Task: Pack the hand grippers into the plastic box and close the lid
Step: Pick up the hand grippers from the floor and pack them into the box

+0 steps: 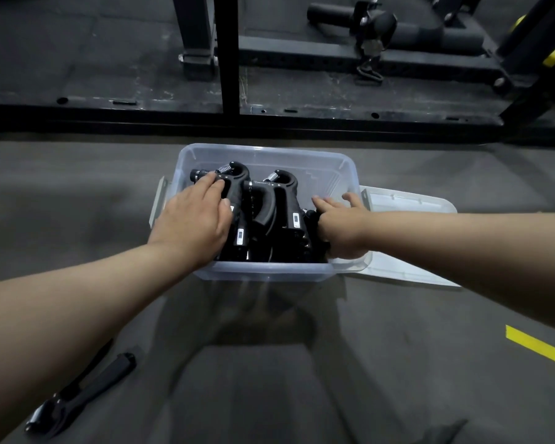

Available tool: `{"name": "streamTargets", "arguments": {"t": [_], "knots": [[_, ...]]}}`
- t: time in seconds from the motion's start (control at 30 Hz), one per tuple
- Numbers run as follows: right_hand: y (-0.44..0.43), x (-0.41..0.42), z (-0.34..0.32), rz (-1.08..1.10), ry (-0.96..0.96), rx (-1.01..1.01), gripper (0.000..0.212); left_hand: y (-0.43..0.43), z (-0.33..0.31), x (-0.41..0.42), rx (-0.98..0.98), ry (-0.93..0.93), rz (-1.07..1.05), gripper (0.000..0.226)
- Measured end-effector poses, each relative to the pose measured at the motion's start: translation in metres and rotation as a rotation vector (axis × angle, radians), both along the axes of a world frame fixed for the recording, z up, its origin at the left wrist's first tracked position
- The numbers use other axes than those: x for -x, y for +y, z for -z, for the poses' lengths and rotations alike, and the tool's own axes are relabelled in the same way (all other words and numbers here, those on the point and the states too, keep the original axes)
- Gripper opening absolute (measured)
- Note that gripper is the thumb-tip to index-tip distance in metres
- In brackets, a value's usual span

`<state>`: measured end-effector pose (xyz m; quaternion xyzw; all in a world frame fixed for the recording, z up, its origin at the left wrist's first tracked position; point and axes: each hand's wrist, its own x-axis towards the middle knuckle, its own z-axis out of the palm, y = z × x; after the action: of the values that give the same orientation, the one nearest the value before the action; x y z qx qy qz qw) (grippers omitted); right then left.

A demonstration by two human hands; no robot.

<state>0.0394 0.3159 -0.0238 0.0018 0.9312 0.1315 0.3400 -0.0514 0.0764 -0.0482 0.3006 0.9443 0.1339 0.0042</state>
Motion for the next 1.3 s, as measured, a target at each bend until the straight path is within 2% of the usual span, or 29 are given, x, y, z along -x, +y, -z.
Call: {"name": "streamTargets", "arguments": {"t": [0.1, 0.27, 0.37, 0.5, 0.63, 0.7, 0.77, 0.87, 1.0, 1.13, 1.2, 1.3], "knots": [[0.009, -0.003, 0.0, -0.036, 0.024, -0.042, 0.043, 0.0, 0.0, 0.0, -0.002, 0.01, 0.005, 0.059], [0.022, 0.001, -0.001, -0.155, 0.1, -0.039, 0.032, 0.0, 0.0, -0.001, -0.006, 0.008, 0.006, 0.059], [0.027, 0.007, -0.006, -0.161, 0.125, 0.039, 0.021, 0.0, 0.001, 0.0, -0.005, 0.005, 0.008, 0.052], [0.029, 0.014, -0.022, 0.091, 0.299, 0.258, 0.046, 0.0, 0.0, 0.001, -0.011, -0.004, 0.011, 0.056], [0.006, 0.002, -0.021, 0.475, 0.554, 0.617, 0.033, -0.004, -0.003, -0.001, -0.024, -0.036, 0.009, 0.053], [-0.016, -0.008, -0.015, 0.561, 0.679, 0.734, 0.028, -0.006, -0.006, 0.0, -0.057, -0.047, 0.031, 0.052], [-0.04, -0.024, -0.01, 0.434, 0.769, 0.772, 0.026, -0.012, -0.01, 0.001, -0.094, -0.065, 0.062, 0.051], [-0.076, -0.054, -0.011, 0.1, 0.886, 0.806, 0.03, -0.032, -0.015, 0.006, -0.041, -0.057, 0.181, 0.049], [-0.118, -0.074, -0.011, -0.326, 0.799, 0.775, 0.035, -0.061, -0.017, 0.017, 0.095, -0.06, 0.363, 0.055], [-0.175, -0.067, 0.016, -0.625, 0.488, 0.733, 0.032, -0.065, -0.018, 0.015, 0.128, -0.065, 0.386, 0.056], [-0.213, -0.059, 0.039, -0.649, 0.297, 0.624, 0.039, -0.067, -0.019, 0.013, 0.146, -0.084, 0.37, 0.057], [-0.269, -0.047, 0.068, -0.561, 0.082, 0.536, 0.052, -0.075, -0.022, 0.017, 0.167, -0.102, 0.411, 0.059]]}}
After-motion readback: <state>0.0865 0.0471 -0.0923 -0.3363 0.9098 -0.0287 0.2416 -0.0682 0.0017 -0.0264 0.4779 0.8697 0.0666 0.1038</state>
